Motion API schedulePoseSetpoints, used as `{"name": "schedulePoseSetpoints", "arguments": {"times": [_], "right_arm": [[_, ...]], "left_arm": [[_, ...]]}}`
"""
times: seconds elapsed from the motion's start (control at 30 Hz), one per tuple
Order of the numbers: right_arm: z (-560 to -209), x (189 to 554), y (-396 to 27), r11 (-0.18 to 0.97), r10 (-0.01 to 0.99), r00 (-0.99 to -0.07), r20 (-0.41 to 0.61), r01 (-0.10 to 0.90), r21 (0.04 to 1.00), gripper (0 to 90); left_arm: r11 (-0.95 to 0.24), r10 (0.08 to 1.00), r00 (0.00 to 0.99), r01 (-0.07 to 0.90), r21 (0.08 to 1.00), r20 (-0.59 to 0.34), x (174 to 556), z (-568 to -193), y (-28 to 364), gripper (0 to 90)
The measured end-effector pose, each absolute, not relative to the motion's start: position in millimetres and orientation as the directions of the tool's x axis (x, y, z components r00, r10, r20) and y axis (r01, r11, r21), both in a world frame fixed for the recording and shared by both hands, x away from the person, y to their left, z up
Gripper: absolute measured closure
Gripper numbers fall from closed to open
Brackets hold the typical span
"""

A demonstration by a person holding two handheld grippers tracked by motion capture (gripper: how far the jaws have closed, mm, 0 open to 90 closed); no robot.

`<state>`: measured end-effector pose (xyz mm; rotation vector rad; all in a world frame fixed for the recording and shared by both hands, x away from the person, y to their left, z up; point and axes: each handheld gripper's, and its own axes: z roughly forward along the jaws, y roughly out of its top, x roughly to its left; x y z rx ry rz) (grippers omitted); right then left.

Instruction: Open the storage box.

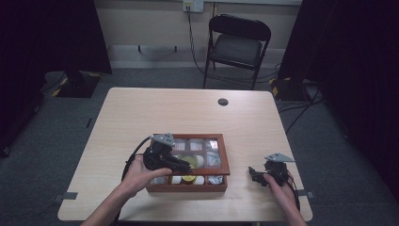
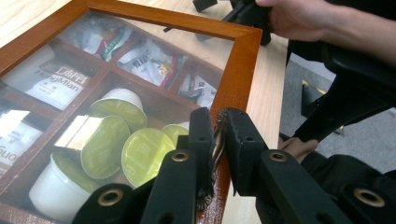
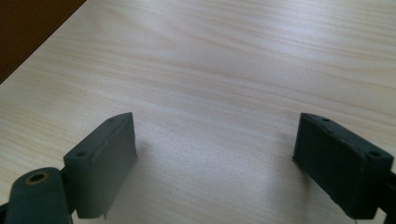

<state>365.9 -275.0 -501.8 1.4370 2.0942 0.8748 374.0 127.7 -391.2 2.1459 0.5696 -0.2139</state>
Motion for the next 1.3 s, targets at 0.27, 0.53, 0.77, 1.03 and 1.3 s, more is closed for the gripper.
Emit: {"name": "schedulePoseSetpoints", "arguments": {"times": [0.27, 0.53, 0.77, 1.03, 1.3], "right_arm": [[-502, 366, -275, 0.255, 0.935, -0.355, -0.012, 0.649, 0.717, 12.0], [-502, 366, -275, 0.255, 0.935, -0.355, -0.012, 0.649, 0.717, 12.0], [-502, 366, -275, 0.256, 0.935, -0.355, -0.012, 0.649, 0.717, 12.1], [-502, 366, -275, 0.256, 0.935, -0.355, -0.012, 0.649, 0.717, 12.0], [-502, 366, -275, 0.255, 0.935, -0.355, -0.012, 0.649, 0.717, 12.0]], "left_arm": [[-0.494, 0.322, 0.875, 0.481, 0.725, -0.361, 378, -384, 129, 80.9], [-0.489, 0.320, 0.877, 0.477, 0.731, -0.358, 381, -378, 130, 81.0], [-0.492, 0.316, 0.880, 0.471, 0.733, -0.354, 385, -371, 130, 80.9], [-0.487, 0.316, 0.881, 0.469, 0.737, -0.351, 388, -367, 131, 81.0], [-0.469, 0.333, 0.868, 0.492, 0.733, -0.369, 393, -360, 131, 80.9]]}}
